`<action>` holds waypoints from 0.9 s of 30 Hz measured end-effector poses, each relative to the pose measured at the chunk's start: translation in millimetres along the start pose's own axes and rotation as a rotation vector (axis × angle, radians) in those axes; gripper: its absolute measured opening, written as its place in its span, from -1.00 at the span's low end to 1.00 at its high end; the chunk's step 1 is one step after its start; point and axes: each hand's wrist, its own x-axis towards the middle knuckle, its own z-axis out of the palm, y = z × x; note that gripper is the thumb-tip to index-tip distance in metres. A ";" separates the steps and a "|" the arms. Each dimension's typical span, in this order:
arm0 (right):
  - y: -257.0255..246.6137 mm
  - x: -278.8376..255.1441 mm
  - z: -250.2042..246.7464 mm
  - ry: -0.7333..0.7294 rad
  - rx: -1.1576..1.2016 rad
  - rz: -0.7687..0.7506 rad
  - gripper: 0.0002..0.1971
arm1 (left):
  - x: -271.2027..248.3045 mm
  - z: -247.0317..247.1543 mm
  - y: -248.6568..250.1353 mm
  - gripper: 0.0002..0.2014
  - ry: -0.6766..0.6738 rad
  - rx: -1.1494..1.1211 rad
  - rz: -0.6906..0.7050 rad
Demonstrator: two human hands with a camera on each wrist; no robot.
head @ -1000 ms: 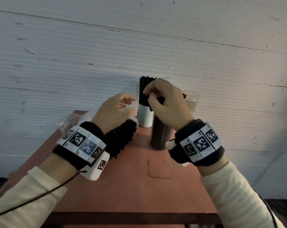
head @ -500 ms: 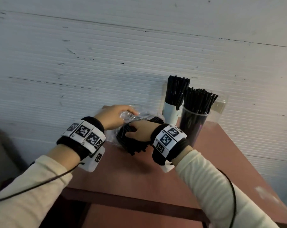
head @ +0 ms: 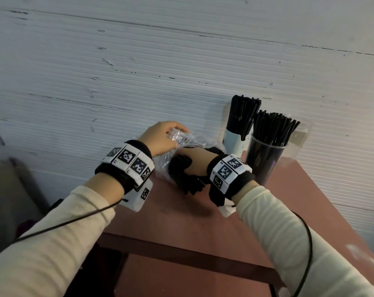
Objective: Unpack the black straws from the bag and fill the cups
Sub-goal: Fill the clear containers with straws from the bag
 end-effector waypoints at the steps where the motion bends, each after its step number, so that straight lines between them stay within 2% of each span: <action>1: 1.8 -0.5 0.0 0.011 0.020 -0.006 -0.49 | 0.1 -0.4 -0.4 -0.54 0.003 0.003 0.002; 5: 7.8 -4.8 -1.8 0.052 0.081 0.029 -0.67 | 0.8 -2.1 -1.6 -0.53 0.006 0.001 -0.003; 11: 13.9 -13.8 -5.4 0.134 0.162 0.059 -0.66 | 2.2 -1.6 -2.1 -0.52 0.003 -0.012 -0.027; 22: 22.4 -22.3 -9.4 0.161 0.328 0.070 -0.67 | -1.3 2.9 -3.9 -0.55 -0.002 -0.007 -0.028; 25: 25.7 -34.3 -14.2 0.151 0.341 0.056 -0.66 | -3.0 3.4 -3.7 -0.55 0.031 0.026 -0.006; 27: 31.2 -46.2 -18.1 0.137 0.336 0.046 -0.66 | -7.3 2.9 1.4 -0.53 0.099 0.037 0.015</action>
